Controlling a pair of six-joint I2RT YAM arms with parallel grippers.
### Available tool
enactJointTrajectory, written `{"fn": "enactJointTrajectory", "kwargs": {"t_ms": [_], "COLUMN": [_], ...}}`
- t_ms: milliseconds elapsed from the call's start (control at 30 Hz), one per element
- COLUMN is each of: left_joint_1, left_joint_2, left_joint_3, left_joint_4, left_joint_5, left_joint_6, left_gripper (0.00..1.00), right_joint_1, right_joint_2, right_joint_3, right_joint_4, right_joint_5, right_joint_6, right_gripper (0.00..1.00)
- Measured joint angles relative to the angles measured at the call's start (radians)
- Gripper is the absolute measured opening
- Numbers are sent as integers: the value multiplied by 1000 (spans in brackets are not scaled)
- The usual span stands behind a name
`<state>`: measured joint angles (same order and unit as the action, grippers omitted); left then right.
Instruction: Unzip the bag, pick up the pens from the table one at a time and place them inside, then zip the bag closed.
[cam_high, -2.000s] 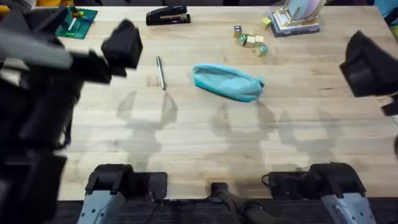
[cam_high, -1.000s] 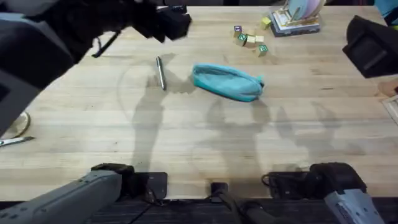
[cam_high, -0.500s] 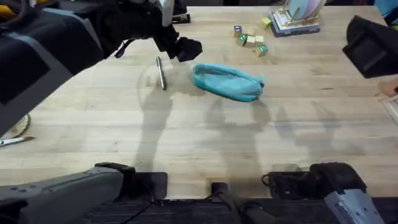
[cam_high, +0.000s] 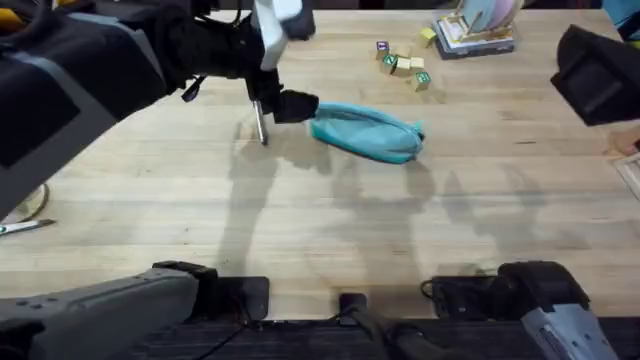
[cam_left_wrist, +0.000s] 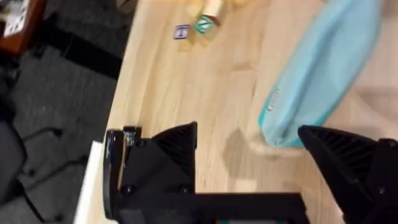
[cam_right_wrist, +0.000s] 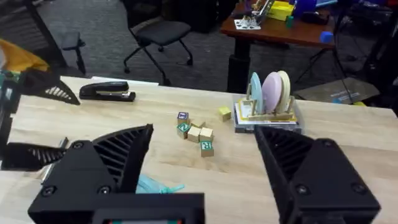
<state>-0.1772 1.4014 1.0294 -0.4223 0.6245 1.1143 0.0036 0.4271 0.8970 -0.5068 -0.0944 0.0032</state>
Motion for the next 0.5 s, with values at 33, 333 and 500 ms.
{"fn": "enactJointTrajectory", "kwargs": {"t_ms": [33,333,500], "left_joint_1": [0,0,0], "left_joint_2": [0,108,218], "left_joint_3": [0,1,1], "left_joint_4": [-8,-4,1], "left_joint_5": [15,140,223], "left_joint_6": [35,143,154], "left_gripper": [993,993,993], "right_joint_1": [0,0,0], "right_joint_2": [0,0,0], "right_joint_3": [0,0,0], "right_joint_4": [0,0,0], "right_joint_5": [0,0,0], "right_joint_6": [0,0,0], "right_gripper": [998,997,998]}}
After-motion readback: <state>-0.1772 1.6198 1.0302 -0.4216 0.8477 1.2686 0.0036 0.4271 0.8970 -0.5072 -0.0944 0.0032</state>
